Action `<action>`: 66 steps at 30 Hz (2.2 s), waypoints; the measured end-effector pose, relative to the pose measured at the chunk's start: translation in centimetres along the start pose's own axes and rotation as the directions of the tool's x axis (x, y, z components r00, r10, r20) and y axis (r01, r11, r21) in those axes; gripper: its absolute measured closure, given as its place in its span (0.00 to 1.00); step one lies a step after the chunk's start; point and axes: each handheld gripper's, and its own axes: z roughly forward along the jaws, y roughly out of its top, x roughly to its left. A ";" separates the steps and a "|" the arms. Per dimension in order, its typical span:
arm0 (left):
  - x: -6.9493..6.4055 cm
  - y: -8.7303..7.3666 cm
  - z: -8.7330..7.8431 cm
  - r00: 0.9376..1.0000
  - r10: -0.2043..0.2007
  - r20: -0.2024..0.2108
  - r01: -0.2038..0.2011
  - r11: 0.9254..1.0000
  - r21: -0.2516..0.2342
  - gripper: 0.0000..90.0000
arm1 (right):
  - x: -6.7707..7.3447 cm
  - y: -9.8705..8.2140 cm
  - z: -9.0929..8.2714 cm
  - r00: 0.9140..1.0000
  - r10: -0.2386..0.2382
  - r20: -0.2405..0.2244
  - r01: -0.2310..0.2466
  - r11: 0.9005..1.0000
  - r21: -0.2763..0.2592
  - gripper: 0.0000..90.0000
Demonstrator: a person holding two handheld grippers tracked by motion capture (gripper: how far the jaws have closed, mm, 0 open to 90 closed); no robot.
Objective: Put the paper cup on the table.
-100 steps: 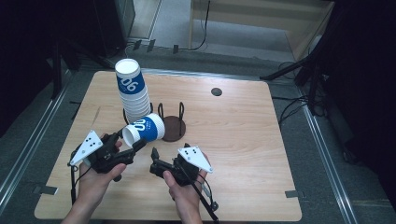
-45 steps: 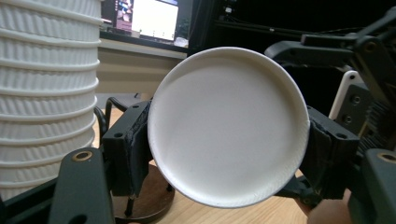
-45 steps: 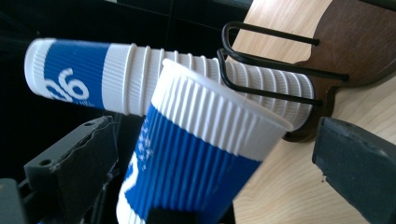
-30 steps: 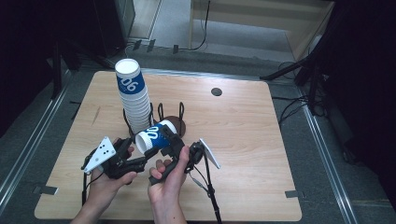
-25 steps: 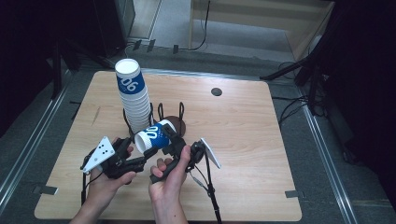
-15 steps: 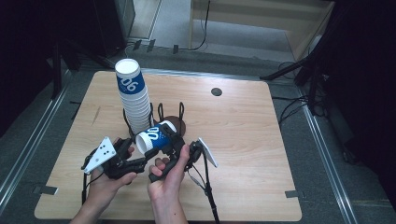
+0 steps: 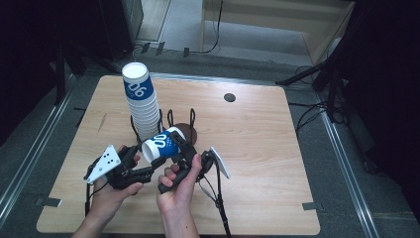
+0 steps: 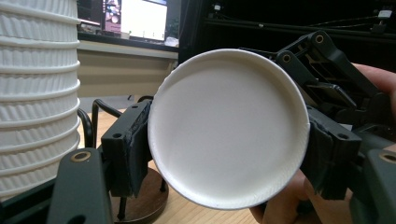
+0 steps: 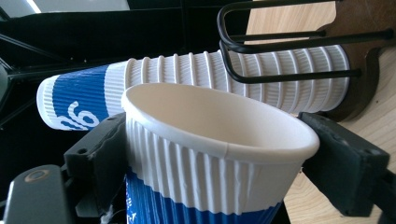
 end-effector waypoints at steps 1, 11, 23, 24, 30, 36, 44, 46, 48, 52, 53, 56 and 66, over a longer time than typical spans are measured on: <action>0.0 0.1 -0.1 1.000 -0.010 -0.009 0.010 1.000 -0.006 0.30 | 0.0 0.0 0.0 1.000 -0.007 -0.009 0.007 1.000 -0.004 0.17; 0.6 0.7 -1.4 0.997 -0.070 0.014 0.070 0.997 -0.013 0.03 | 0.6 0.7 -0.8 0.982 -0.190 -0.019 0.187 0.976 -0.109 0.18; 1.6 0.5 -2.7 0.993 -0.085 -0.084 0.088 0.995 0.036 0.00 | 0.8 1.4 -1.6 0.914 -0.406 0.019 0.403 0.898 -0.178 0.19; 1.6 0.5 -2.7 0.993 -0.085 -0.084 0.088 0.995 0.036 0.00 | 0.8 1.4 -1.6 0.914 -0.406 0.019 0.403 0.898 -0.178 0.19; 2.4 0.5 -3.7 0.989 -0.091 -0.119 0.096 0.995 0.035 0.00 | 0.9 1.4 -1.7 0.854 -0.517 0.056 0.518 0.834 -0.188 0.19; 3.7 0.5 -4.7 0.981 -0.096 -0.166 0.102 0.994 0.030 0.00 | 1.1 1.6 -2.0 0.798 -0.596 0.094 0.601 0.773 -0.204 0.19; 5.5 -0.2 -6.0 0.966 -0.097 -0.241 0.110 0.993 0.042 0.00 | 1.5 1.6 -2.3 0.711 -0.685 0.160 0.703 0.681 -0.205 0.19; 5.8 -0.3 -6.1 0.963 -0.102 -0.248 0.117 0.992 0.045 0.00 | 1.5 1.6 -2.3 0.703 -0.691 0.166 0.711 0.674 -0.202 0.19; 6.3 -0.4 -6.5 0.953 -0.100 -0.287 0.119 0.992 0.050 0.00 | 1.7 1.7 -2.3 0.682 -0.710 0.174 0.731 0.653 -0.201 0.19; 6.8 -0.6 -6.9 0.944 -0.100 -0.313 0.122 0.991 0.054 0.00 | 2.0 1.5 -2.4 0.638 -0.747 0.185 0.769 0.606 -0.205 0.19; 6.9 -0.7 -7.0 0.942 -0.095 -0.322 0.122 0.991 0.064 0.00 | 2.2 1.4 -2.4 0.616 -0.761 0.203 0.787 0.583 -0.202 0.19; 7.2 -1.0 -7.1 0.937 -0.090 -0.338 0.120 0.990 0.070 0.00 | 2.6 1.1 -2.3 0.562 -0.795 0.227 0.826 0.527 -0.200 0.19; 8.3 -2.4 -7.5 0.909 -0.042 -0.415 0.103 0.987 0.125 0.00 | 3.1 1.3 -2.1 0.359 -0.869 0.341 0.932 0.318 -0.173 0.19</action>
